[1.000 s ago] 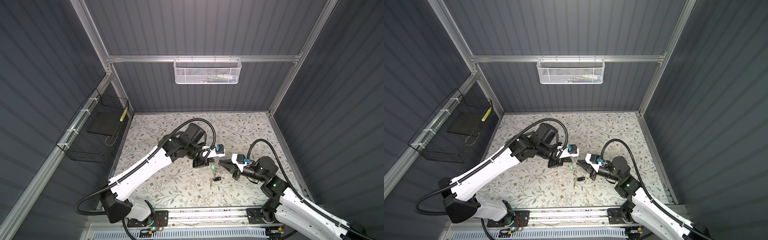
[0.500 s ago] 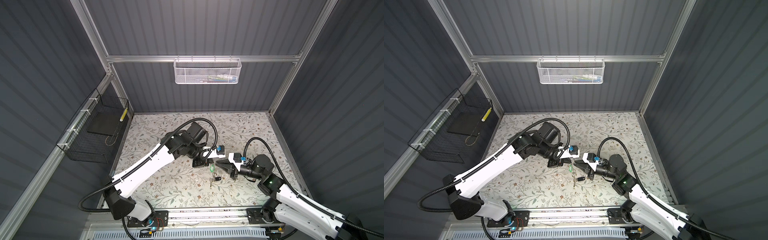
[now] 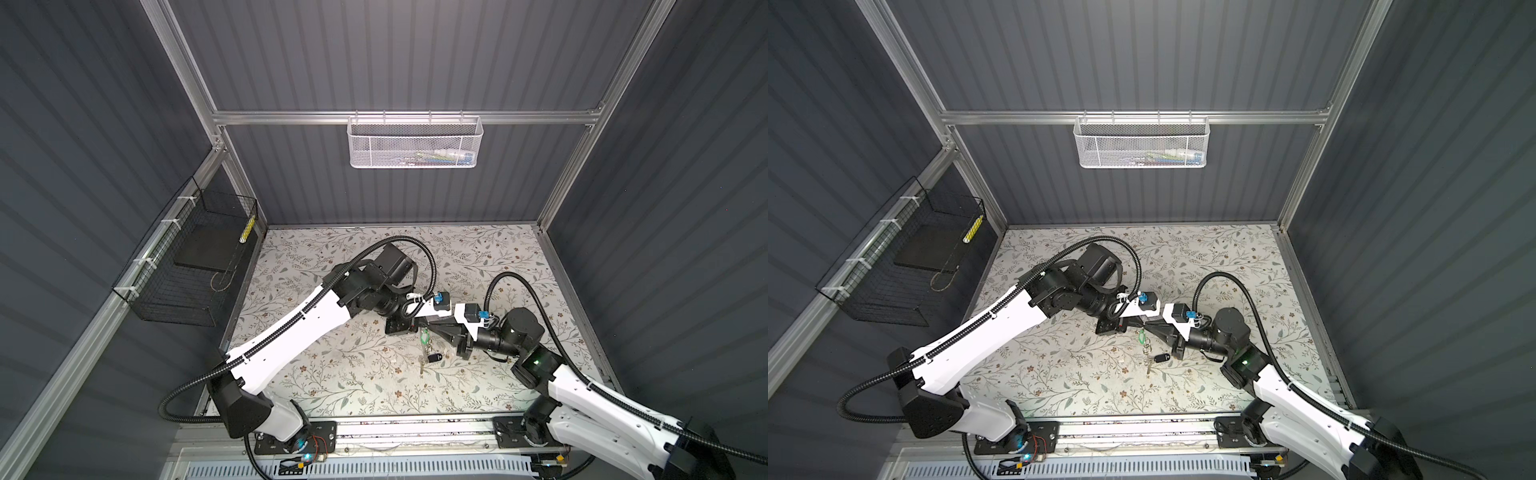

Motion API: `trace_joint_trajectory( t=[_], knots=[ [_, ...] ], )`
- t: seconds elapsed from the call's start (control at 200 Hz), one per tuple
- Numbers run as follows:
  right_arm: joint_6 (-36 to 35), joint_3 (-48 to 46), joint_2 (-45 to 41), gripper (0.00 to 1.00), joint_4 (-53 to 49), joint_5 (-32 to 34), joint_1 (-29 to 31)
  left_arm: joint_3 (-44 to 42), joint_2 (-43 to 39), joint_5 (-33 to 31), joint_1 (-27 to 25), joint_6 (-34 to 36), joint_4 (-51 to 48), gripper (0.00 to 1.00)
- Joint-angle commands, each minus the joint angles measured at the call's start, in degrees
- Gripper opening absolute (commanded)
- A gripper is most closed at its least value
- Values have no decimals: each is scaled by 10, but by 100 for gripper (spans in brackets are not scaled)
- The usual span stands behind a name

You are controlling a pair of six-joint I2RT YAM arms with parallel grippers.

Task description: Put the keys on the keyring

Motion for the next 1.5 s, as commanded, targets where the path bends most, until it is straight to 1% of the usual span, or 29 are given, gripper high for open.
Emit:
trace_joint_trajectory(
  t=[0.0,0.035,0.06,0.08,0.145,0.285,0.3,0.34,0.465,0.515,0.6,0.675,0.775,1.051,1.231,1.311,1.361,1.406,1.496],
  knots=[
    [12,10,3,3,22,9,-1,6,-4,32,-6,12,-3,6],
    [12,8,1,1,27,8,-1,2,-6,22,-5,7,-3,22],
    [13,5,-2,0,29,8,-1,-2,-9,14,-6,0,17,28],
    [14,4,-4,0,32,9,-1,-5,-12,9,-5,-5,23,31],
    [18,-4,-13,0,43,12,-1,-24,-31,-14,-5,-25,48,36],
    [29,-24,-15,0,88,9,-2,-99,-97,-38,-1,-58,141,40],
    [30,-25,-14,0,93,7,-1,-124,-103,-38,-1,-62,153,40],
    [34,-29,-8,0,109,3,-1,-148,-120,-35,2,-71,178,40],
    [55,-41,14,0,170,-7,-2,-196,-154,-10,14,-110,243,37],
    [64,-46,24,0,197,-11,-2,-210,-162,3,20,-122,266,35],
    [75,-47,37,0,221,-18,-1,-224,-167,29,27,-139,292,34],
    [82,-49,44,0,238,-22,-2,-230,-164,45,29,-145,299,34],
    [83,-51,44,0,250,-23,-1,-237,-159,50,29,-142,299,32],
    [83,-49,48,0,248,-28,-2,-247,-158,57,32,-136,310,23],
    [81,-47,55,0,243,-30,-2,-229,-147,67,32,-119,289,7],
    [69,-47,45,11,222,-18,-1,-211,-138,68,32,-109,263,0],
    [54,-43,32,18,189,-6,-2,-197,-129,62,32,-99,241,0],
    [39,-36,17,21,146,9,-1,-180,-117,53,32,-87,213,0],
    [6,-18,-8,25,64,22,-1,-139,-91,39,32,-63,155,0]
  ],
)
